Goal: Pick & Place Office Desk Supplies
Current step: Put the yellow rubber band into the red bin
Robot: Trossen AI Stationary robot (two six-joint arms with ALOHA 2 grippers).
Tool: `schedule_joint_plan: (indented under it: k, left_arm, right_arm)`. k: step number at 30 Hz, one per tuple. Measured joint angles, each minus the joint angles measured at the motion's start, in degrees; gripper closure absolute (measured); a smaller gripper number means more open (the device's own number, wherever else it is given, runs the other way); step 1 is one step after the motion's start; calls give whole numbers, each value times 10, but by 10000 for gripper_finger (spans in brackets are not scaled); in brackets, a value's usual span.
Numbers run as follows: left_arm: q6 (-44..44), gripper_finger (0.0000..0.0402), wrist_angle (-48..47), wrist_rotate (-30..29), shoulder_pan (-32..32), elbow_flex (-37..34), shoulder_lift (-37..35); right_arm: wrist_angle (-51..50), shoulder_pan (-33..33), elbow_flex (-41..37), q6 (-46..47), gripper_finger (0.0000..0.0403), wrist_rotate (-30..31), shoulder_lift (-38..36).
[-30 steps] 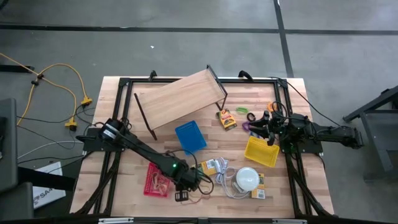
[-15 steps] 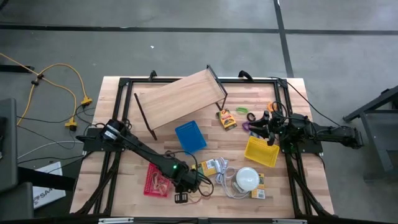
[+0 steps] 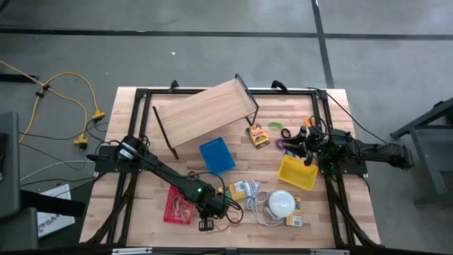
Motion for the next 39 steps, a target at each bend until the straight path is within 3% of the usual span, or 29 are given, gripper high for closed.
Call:
schedule_joint_plan:
  k: [23, 39]
  left_arm:
    - [9, 400, -21, -8, 8, 0, -30]
    - [15, 401, -102, -162, -13, 1, -117]
  right_arm:
    - [0, 0, 0, 0, 253, 0, 0]
    - [0, 0, 0, 0, 253, 0, 0]
